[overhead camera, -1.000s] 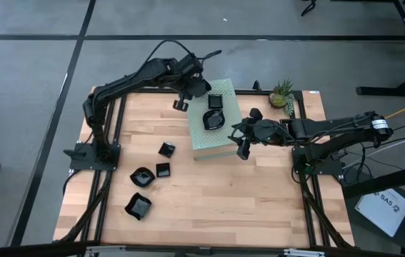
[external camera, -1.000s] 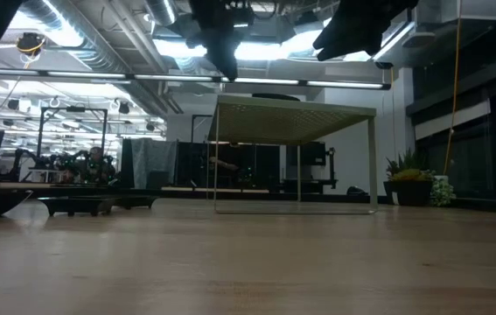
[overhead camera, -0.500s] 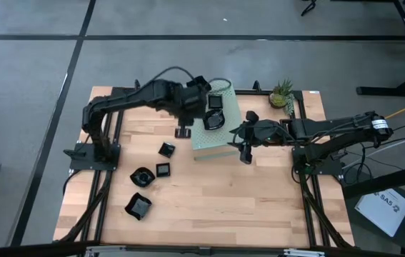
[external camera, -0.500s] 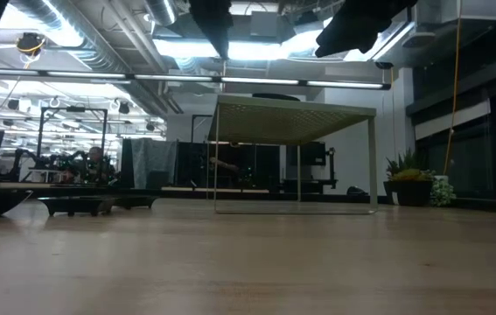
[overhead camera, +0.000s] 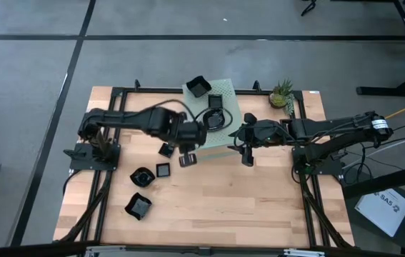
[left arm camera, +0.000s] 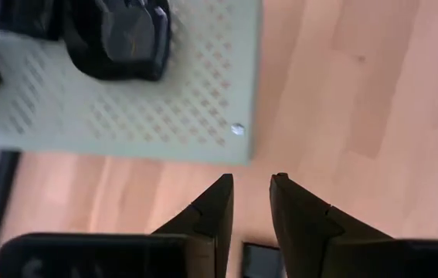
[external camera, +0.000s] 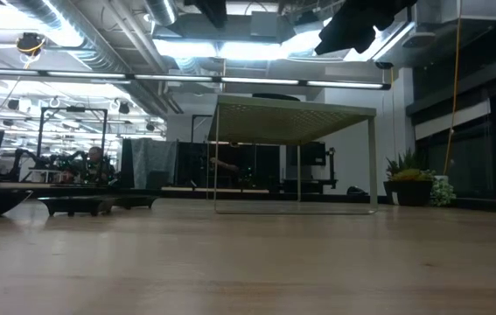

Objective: Pick & Place Mini shaped plates
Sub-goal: Stack the black distorted square plate on top of the black distorted square plates on the shelf

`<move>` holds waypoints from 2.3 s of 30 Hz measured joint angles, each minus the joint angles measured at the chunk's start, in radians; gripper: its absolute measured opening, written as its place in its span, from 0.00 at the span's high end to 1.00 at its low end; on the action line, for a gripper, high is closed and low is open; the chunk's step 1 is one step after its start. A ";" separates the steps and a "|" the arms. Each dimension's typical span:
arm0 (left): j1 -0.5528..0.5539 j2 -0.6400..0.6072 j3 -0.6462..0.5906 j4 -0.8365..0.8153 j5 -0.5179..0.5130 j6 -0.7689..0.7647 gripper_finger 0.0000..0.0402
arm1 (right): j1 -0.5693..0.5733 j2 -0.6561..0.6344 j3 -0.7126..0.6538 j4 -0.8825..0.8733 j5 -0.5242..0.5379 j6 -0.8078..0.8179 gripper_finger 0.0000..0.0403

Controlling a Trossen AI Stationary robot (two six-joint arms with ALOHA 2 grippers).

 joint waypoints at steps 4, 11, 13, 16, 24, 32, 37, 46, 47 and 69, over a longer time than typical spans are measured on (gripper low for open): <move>-0.067 0.000 0.000 -0.022 -0.006 -0.145 0.80 | 0.000 0.000 0.000 -0.005 0.000 0.000 0.47; -0.185 0.000 -0.001 -0.078 -0.050 -0.364 0.80 | 0.001 0.000 0.000 -0.077 -0.001 0.016 0.47; -0.213 0.001 -0.001 -0.093 -0.052 -0.411 0.80 | 0.002 0.000 0.000 -0.103 -0.001 0.027 0.47; -0.245 0.001 -0.001 -0.108 -0.045 -0.482 0.81 | 0.002 0.000 0.000 -0.131 0.000 0.026 0.47; -0.343 0.001 -0.001 -0.179 0.062 -0.701 0.80 | 0.002 0.000 0.000 -0.128 0.000 0.009 0.47; -0.462 0.011 -0.005 -0.179 0.064 -0.945 0.80 | 0.002 0.000 0.000 -0.127 0.001 -0.020 0.47; -0.527 0.010 -0.047 -0.174 0.072 -1.056 0.79 | 0.002 0.000 0.000 -0.127 0.001 -0.034 0.47; -0.635 0.010 -0.211 -0.152 0.157 -1.243 0.78 | 0.002 0.000 0.000 -0.119 0.002 -0.052 0.47; -0.645 0.010 -0.232 -0.135 0.158 -1.257 0.77 | 0.002 0.000 0.000 -0.120 0.002 -0.051 0.47; -0.690 0.010 -0.625 0.246 0.212 -1.398 0.60 | 0.002 0.000 0.000 -0.120 0.003 -0.044 0.47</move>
